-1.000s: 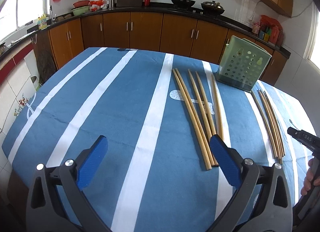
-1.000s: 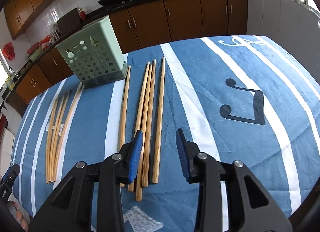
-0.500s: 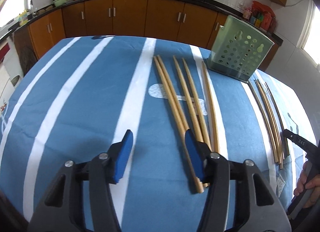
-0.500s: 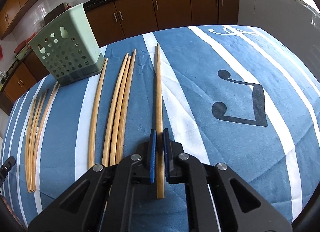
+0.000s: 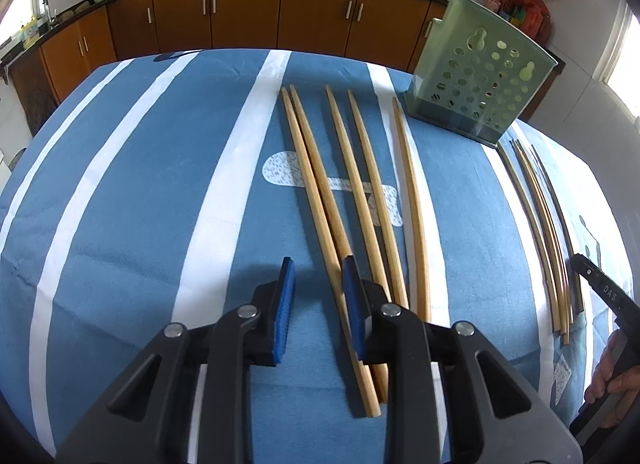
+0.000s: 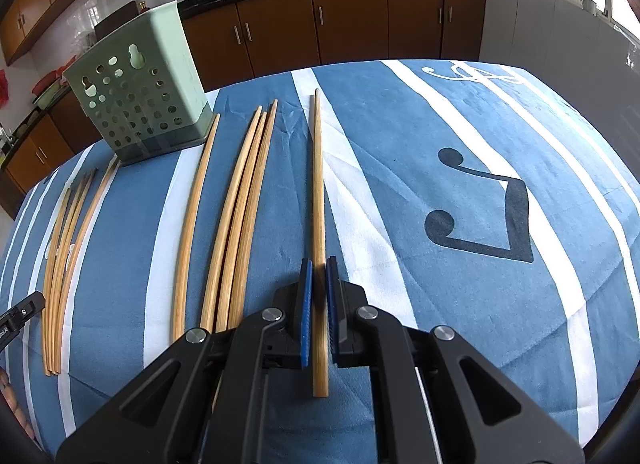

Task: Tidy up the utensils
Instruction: 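Close the right gripper on one wooden chopstick while the left gripper grasps another, then lift the held chopsticks off the cloth with both grippers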

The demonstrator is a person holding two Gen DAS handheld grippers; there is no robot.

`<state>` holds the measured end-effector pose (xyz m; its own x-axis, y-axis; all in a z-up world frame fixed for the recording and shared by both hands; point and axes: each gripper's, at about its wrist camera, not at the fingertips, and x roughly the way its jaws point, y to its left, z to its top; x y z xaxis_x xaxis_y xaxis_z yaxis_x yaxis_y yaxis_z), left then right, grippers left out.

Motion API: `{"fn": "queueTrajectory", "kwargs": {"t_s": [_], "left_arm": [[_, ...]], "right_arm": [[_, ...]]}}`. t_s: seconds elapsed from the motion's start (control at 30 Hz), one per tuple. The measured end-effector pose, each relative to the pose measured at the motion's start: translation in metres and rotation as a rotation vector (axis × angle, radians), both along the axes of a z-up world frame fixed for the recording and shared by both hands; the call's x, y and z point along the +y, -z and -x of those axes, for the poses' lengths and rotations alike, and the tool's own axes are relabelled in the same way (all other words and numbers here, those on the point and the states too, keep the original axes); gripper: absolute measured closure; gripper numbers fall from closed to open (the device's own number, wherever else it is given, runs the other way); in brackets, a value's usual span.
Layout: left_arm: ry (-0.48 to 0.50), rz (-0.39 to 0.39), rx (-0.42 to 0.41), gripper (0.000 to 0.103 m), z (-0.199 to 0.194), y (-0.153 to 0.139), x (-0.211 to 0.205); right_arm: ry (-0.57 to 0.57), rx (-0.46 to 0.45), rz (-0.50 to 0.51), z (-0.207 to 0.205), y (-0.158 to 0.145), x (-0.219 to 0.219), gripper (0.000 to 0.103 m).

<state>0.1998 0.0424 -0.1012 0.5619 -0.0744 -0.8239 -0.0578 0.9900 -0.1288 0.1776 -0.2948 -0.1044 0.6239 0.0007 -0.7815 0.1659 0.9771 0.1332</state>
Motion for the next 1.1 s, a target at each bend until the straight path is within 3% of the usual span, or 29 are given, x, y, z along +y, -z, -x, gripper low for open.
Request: {"fn": "queueTrajectory", "kwargs": {"t_s": [0.1, 0.17, 0.4, 0.57, 0.77, 1.1], "left_arm": [[-0.016, -0.015, 0.001, 0.081, -0.002, 0.000, 0.003], [-0.038, -0.043, 0.006, 0.093, -0.005, 0.002, 0.007], [-0.027, -0.118, -0.012, 0.094, -0.039, 0.002, 0.011], [-0.009, -0.116, -0.039, 0.094, -0.064, 0.003, 0.020], [0.016, -0.075, -0.072, 0.093, -0.044, 0.004, 0.028], [0.034, -0.089, -0.081, 0.093, -0.018, 0.004, 0.027]], "right_arm": [[-0.001, -0.002, 0.007, 0.000, 0.000, 0.000, 0.095], [-0.001, -0.004, 0.014, -0.001, 0.001, 0.000, 0.095], [-0.022, -0.010, 0.032, -0.019, 0.002, 0.000, 0.095], [0.021, -0.022, 0.013, -0.036, 0.003, -0.017, 0.095], [0.008, -0.029, 0.022, -0.028, 0.004, -0.016, 0.095], [-0.004, -0.031, 0.015, -0.005, 0.004, -0.014, 0.095]]}}
